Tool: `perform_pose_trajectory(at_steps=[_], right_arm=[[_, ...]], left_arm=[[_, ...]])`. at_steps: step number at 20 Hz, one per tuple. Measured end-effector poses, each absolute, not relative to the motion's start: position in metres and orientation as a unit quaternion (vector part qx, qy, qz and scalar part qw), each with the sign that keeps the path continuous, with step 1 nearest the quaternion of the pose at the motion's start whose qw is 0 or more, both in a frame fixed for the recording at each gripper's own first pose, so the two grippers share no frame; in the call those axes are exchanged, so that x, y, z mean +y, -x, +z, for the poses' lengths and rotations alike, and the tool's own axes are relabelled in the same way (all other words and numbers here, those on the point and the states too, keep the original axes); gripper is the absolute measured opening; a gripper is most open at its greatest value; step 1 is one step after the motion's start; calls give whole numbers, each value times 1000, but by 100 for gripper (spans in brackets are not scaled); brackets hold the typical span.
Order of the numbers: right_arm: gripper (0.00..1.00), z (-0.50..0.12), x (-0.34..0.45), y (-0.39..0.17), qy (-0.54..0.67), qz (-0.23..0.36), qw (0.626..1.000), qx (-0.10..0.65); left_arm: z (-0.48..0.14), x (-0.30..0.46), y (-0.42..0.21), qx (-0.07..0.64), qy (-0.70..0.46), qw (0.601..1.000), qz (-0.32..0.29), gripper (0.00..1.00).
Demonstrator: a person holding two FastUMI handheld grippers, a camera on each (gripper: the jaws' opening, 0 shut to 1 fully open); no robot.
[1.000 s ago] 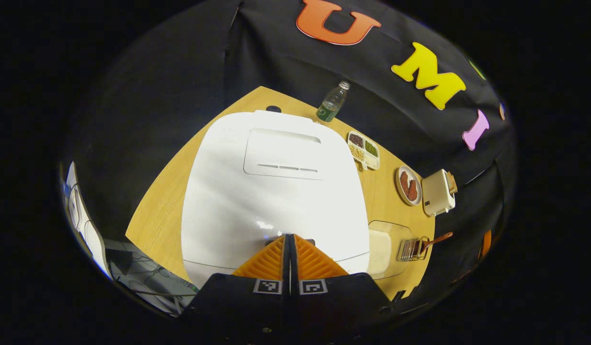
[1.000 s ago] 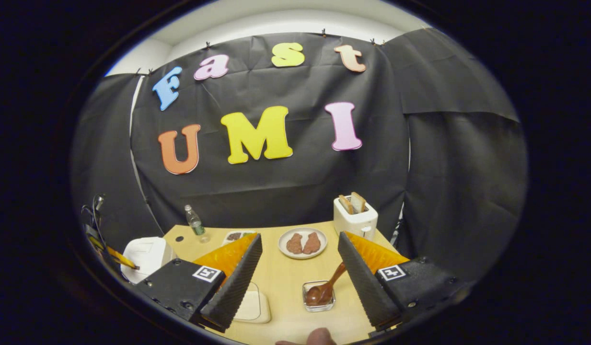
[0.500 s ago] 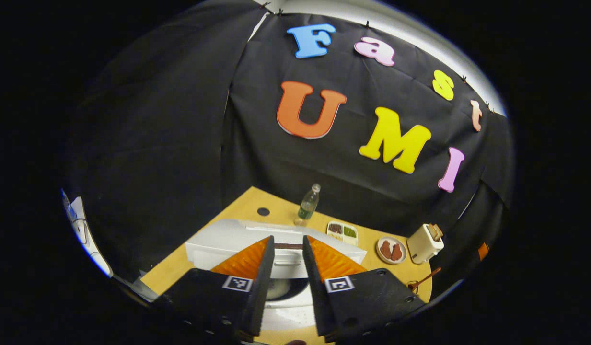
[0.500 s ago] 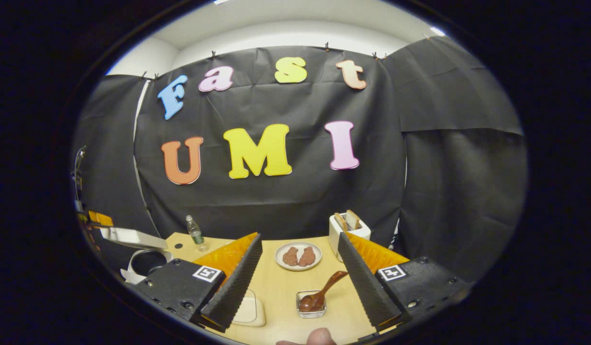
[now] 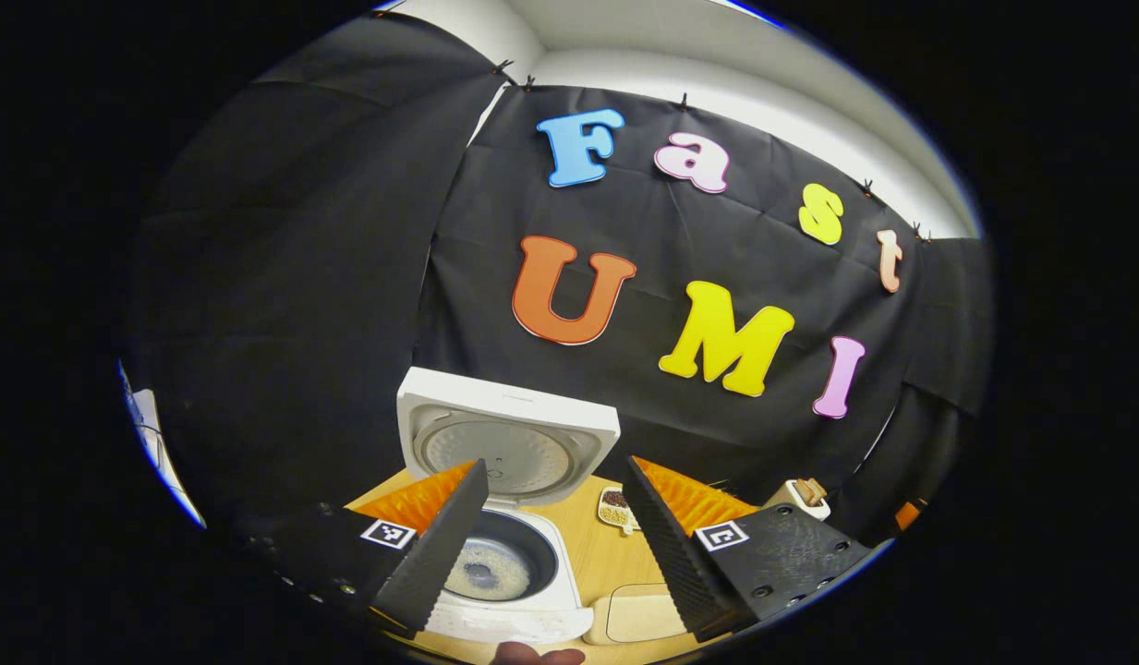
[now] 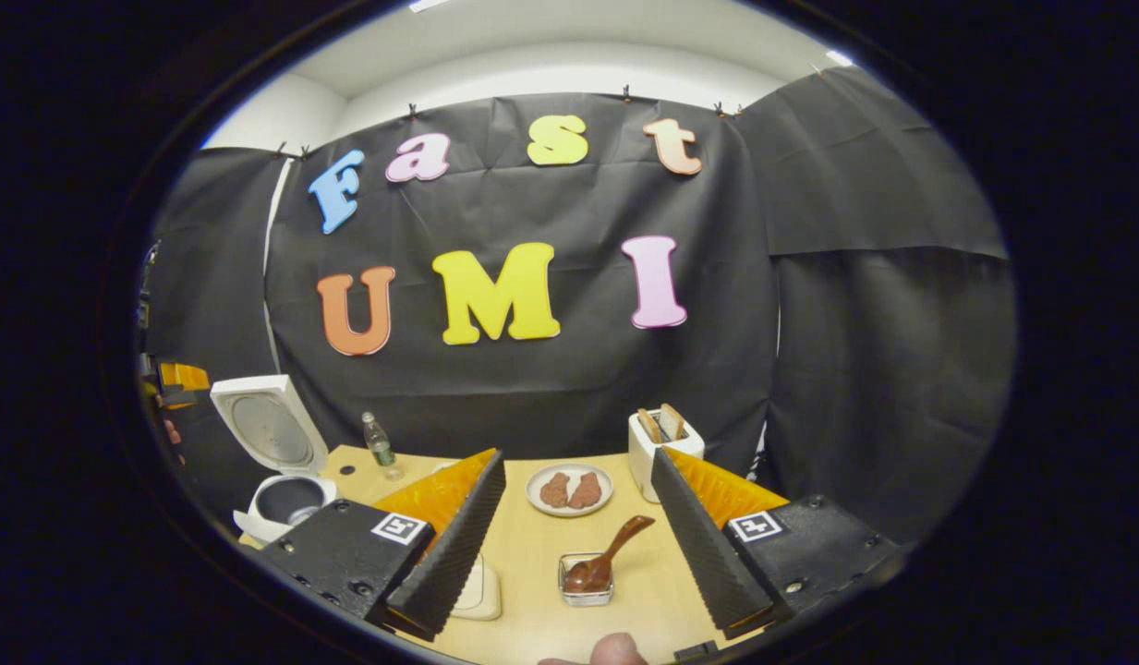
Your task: Close the left gripper, press the button to open the rice cooker; take a wooden spoon from the chopstick holder with the right hand, scoop a spoonful of rice and pour it into the rice cooker, then put the wooden spoon back into the chopstick holder.
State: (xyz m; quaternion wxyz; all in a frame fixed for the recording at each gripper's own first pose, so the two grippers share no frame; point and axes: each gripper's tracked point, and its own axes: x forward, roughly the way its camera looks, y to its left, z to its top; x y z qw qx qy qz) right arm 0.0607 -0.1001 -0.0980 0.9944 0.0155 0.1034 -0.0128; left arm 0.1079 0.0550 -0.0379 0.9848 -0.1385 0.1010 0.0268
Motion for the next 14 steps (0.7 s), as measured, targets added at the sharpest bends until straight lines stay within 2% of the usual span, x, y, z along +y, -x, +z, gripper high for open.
perform_pose_trajectory(at_steps=[1,7,10,11,13,14], right_arm=[[100,-104,-102,-60,-21,-9,994,110],[100,-173,-130,-67,-45,3,985,167],[93,-205,-139,-82,-54,10,980,192],[100,-217,-142,-89,-55,11,978,201],[99,-243,-149,-105,-57,14,974,217],[89,-258,-151,-113,-63,17,971,228]], left_arm=[[-36,53,-103,94,125,987,30,94],[-27,31,-78,74,85,993,33,94],[-26,23,-80,68,72,994,35,94],[-23,19,-84,66,71,995,34,94],[-21,15,-90,62,62,996,35,94],[-21,14,-95,64,53,996,36,94]])
